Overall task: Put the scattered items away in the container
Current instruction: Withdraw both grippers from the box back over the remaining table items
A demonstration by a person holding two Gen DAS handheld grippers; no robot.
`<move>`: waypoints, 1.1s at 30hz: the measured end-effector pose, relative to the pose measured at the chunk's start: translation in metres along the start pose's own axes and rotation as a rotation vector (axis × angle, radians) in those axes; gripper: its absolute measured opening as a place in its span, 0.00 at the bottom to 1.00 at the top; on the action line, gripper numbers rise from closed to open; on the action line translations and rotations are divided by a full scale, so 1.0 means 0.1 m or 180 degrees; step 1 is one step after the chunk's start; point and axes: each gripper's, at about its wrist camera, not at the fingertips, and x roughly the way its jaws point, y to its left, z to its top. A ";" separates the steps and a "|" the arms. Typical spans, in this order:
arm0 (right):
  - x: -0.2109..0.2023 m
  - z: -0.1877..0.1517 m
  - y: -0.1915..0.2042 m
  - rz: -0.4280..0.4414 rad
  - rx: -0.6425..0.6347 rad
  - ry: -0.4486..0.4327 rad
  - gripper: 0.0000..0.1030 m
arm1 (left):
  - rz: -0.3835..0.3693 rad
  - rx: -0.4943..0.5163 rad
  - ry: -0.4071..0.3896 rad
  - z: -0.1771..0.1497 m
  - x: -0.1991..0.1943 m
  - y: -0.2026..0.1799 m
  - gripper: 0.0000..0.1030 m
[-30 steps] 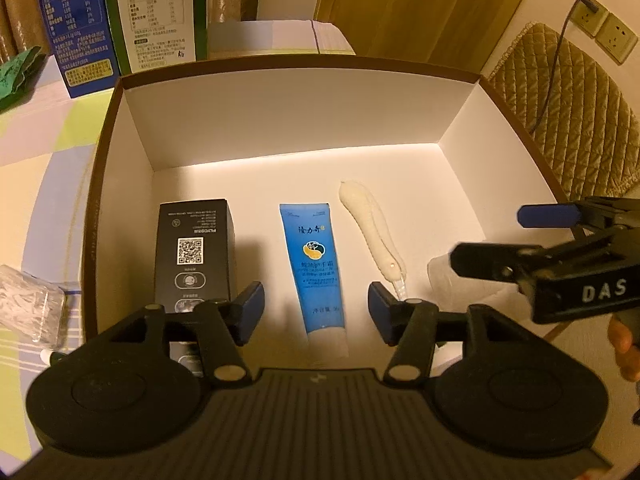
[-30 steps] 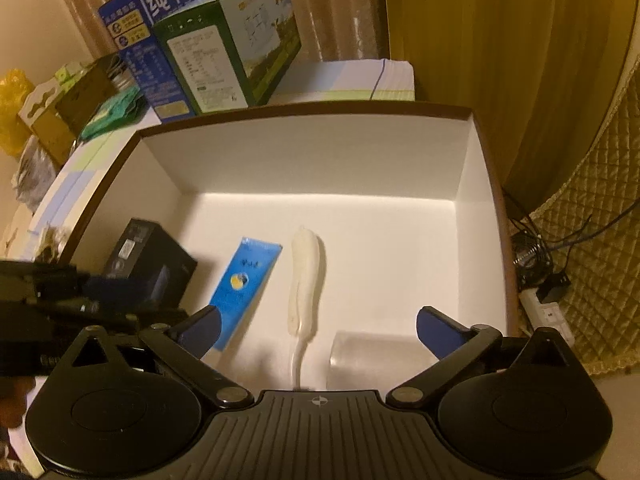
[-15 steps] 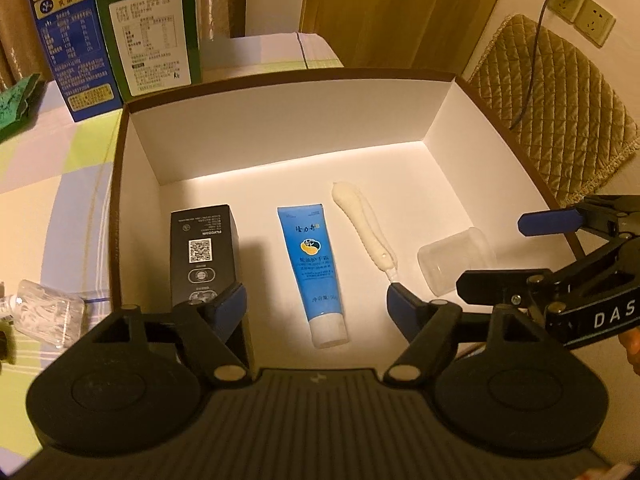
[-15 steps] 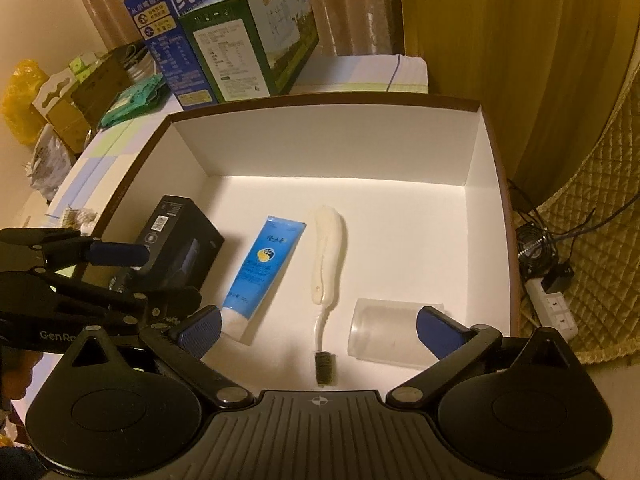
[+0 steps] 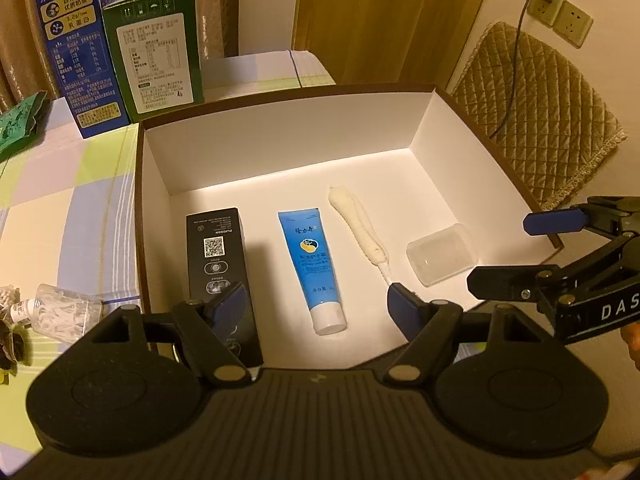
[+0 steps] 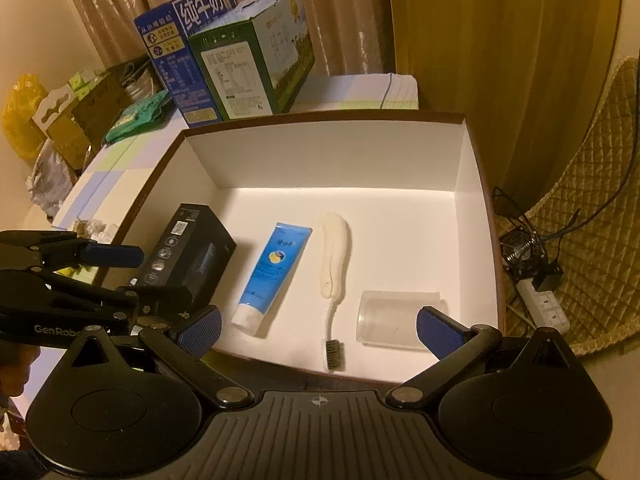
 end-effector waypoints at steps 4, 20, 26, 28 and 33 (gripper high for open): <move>-0.09 -0.06 0.10 -0.0008 0.0004 -0.0043 0.98 | -0.0044 0.0022 -0.0038 -0.06 -0.13 0.02 0.72; -0.26 -0.33 0.68 0.0007 -0.0074 -0.0182 0.98 | -0.0096 0.0138 -0.0152 -0.48 -0.73 0.30 0.72; -0.25 -0.47 0.93 0.0045 -0.0075 -0.0180 0.98 | -0.0027 0.0135 -0.0158 -0.70 -0.93 0.50 0.72; -0.24 -0.52 1.01 0.0040 -0.0044 -0.0190 0.98 | -0.0003 0.0118 -0.0159 -0.77 -1.00 0.58 0.73; -0.20 -0.62 1.21 0.0040 0.0043 -0.0192 0.98 | 0.0107 0.0047 -0.0146 -0.95 -1.12 0.79 0.73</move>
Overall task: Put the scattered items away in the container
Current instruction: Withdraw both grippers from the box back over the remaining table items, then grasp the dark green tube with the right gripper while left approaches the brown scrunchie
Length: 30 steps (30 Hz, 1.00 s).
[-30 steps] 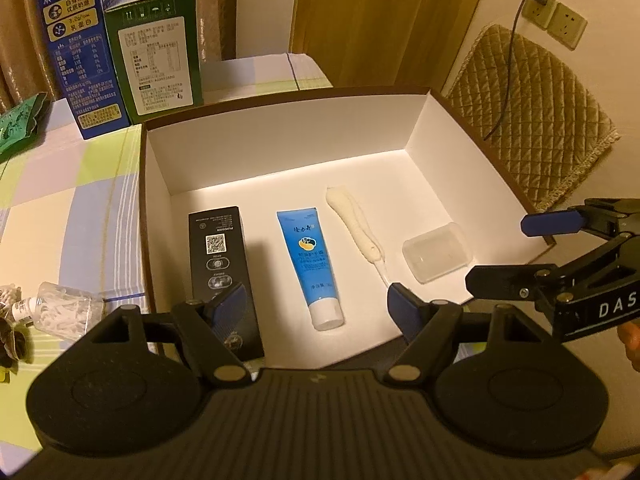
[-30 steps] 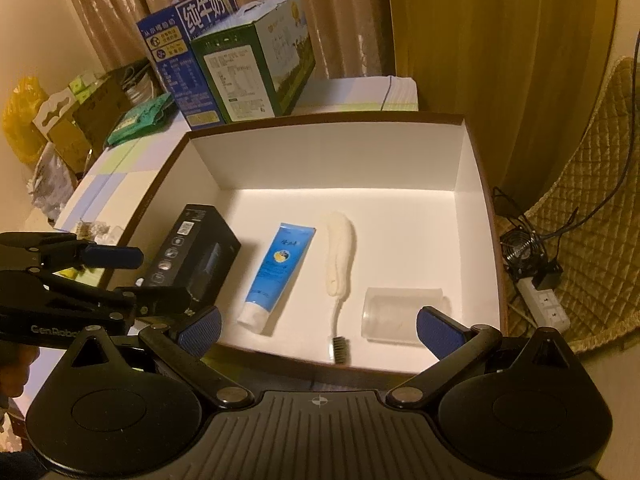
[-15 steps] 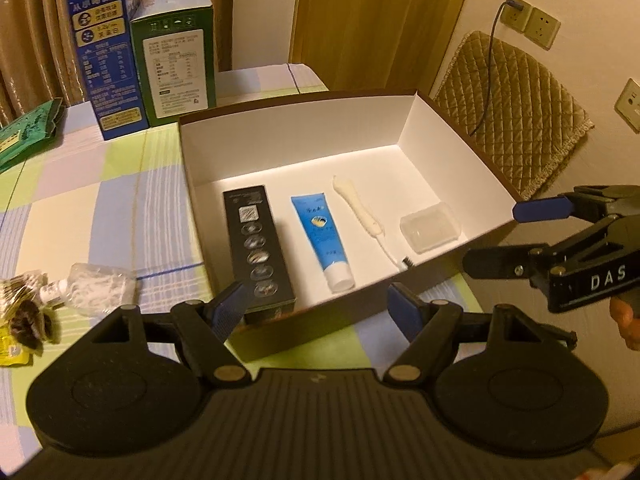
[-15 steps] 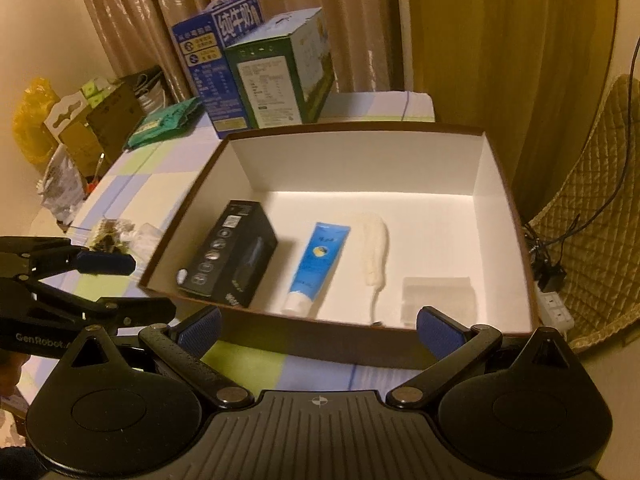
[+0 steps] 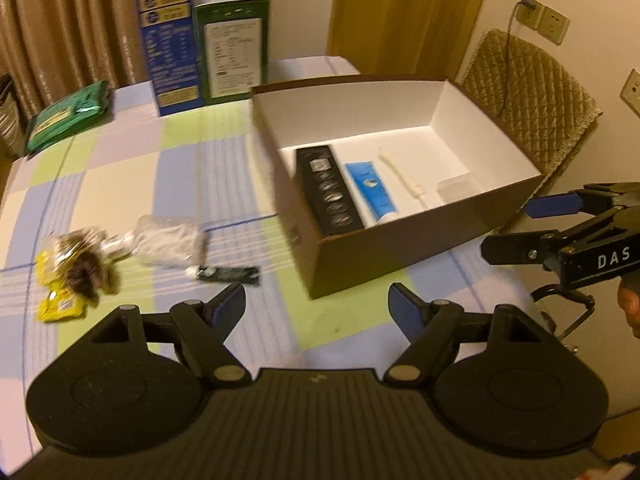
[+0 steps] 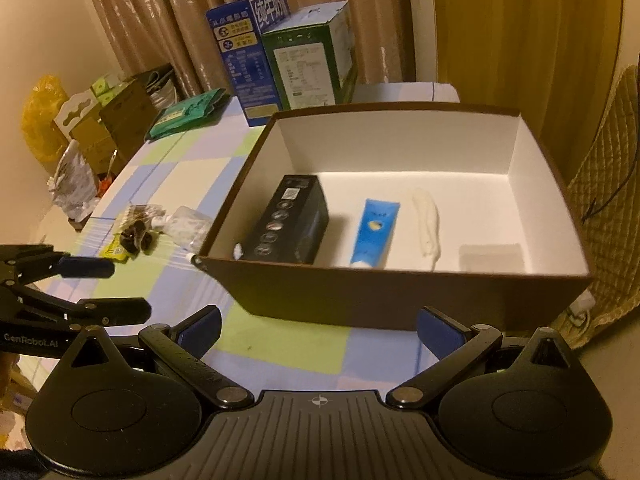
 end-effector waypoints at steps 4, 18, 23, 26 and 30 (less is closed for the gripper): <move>0.06 -0.08 0.13 0.0006 0.0076 0.0003 0.98 | 0.0072 -0.0110 0.0043 -0.15 -0.05 0.19 0.73; 0.38 -0.18 0.70 0.0198 -0.0021 0.0145 0.98 | 0.0278 -0.0297 0.0140 -0.42 -0.16 0.79 0.73; 0.47 -0.19 0.93 0.0262 -0.0095 0.0154 0.98 | 0.0305 -0.0321 0.0138 -0.48 -0.21 0.95 0.73; 0.55 -0.19 1.08 0.0304 -0.0168 0.0157 0.98 | 0.0332 -0.0355 0.0140 -0.52 -0.24 1.07 0.73; 0.67 -0.19 1.25 0.0322 -0.0225 0.0157 0.98 | 0.0379 -0.0412 0.0144 -0.59 -0.26 1.24 0.73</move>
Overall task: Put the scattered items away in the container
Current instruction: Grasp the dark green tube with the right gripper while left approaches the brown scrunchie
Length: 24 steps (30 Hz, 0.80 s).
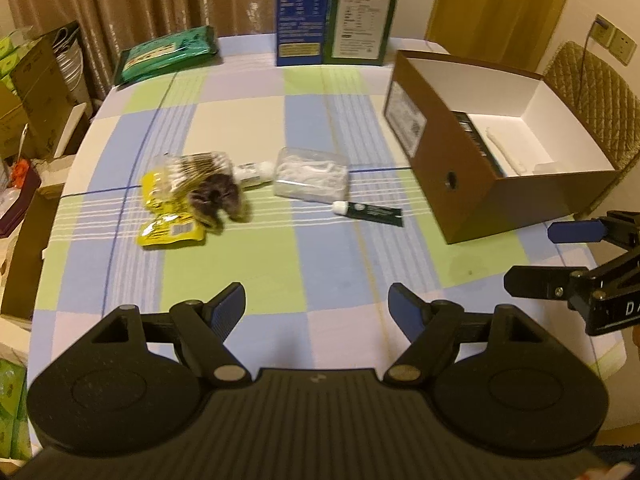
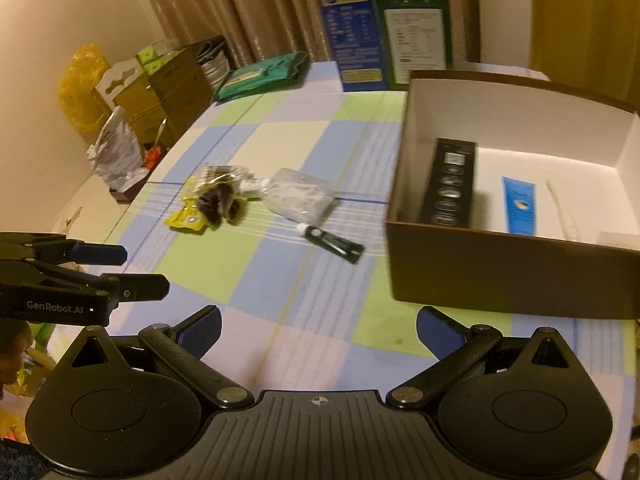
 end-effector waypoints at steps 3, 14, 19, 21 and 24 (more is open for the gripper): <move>0.12 0.01 0.12 -0.0038 -0.0076 -0.0013 0.98 | 0.0044 -0.0047 0.0012 -0.03 0.01 0.15 0.73; 0.64 0.08 0.46 -0.0133 -0.0299 -0.0046 0.82 | 0.0180 -0.0182 0.0026 -0.06 0.12 0.63 0.73; 0.93 0.10 0.50 -0.0313 -0.0438 -0.0049 0.48 | 0.0226 -0.0205 0.0030 -0.03 0.25 0.81 0.73; 1.05 0.12 0.50 -0.0380 -0.0470 -0.0055 0.45 | 0.0228 -0.0209 0.0031 -0.01 0.32 0.85 0.73; 1.21 0.17 0.49 -0.0498 -0.0568 -0.0084 0.45 | 0.0220 -0.0212 0.0038 0.05 0.43 0.92 0.73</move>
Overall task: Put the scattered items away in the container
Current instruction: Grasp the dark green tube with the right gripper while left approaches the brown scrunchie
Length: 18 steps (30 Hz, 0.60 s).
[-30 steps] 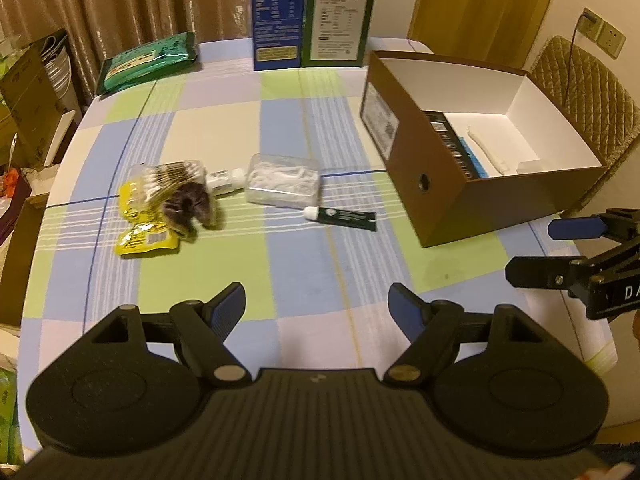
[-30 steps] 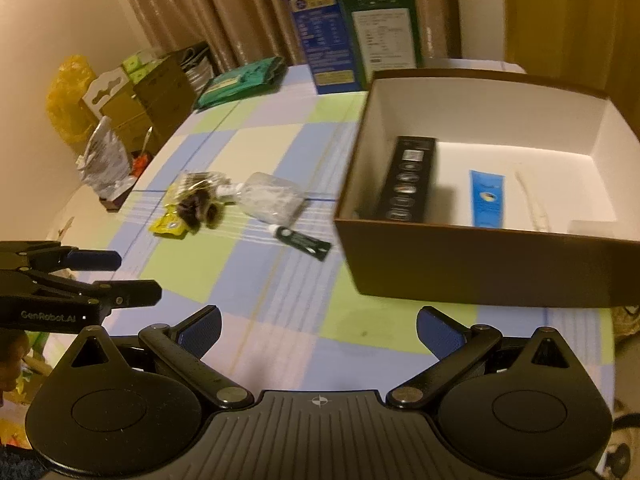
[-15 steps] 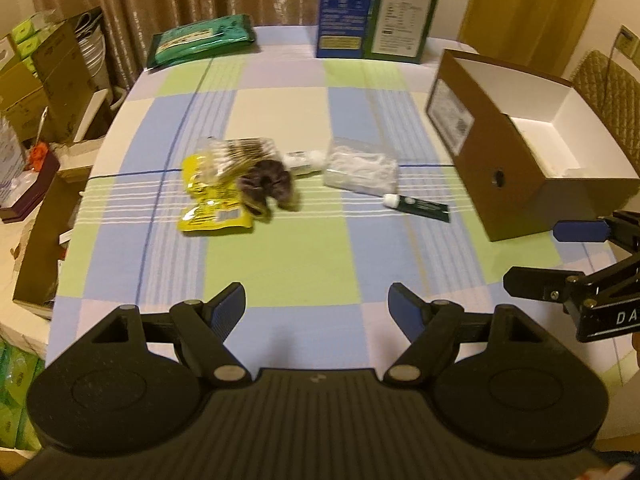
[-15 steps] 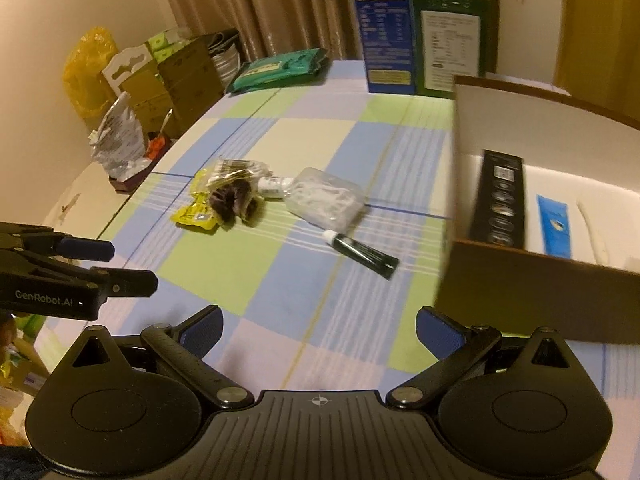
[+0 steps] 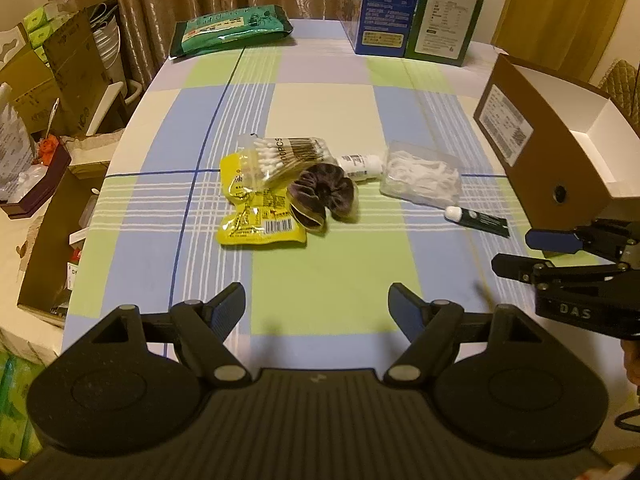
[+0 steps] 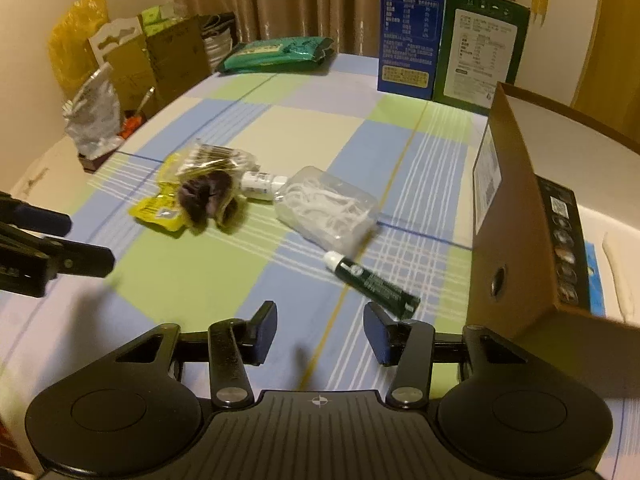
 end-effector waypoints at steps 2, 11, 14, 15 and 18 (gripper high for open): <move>0.11 0.03 0.00 -0.0084 -0.0096 -0.0011 0.45 | -0.0013 -0.0003 0.0016 0.04 0.08 0.03 0.73; 0.52 0.10 -0.07 -0.0253 -0.0251 -0.0012 0.45 | -0.0038 0.0014 0.0126 0.17 0.44 0.06 0.73; 0.62 0.11 -0.09 -0.0245 -0.0260 0.0055 0.45 | -0.0058 0.0030 0.0135 0.23 0.53 0.06 0.73; 0.63 0.11 -0.10 -0.0234 -0.0234 0.0062 0.45 | -0.0061 0.0038 0.0136 0.24 0.56 0.05 0.73; 0.64 0.11 -0.15 -0.0184 -0.0099 0.0101 0.45 | -0.0071 0.0054 0.0141 0.30 0.62 0.05 0.73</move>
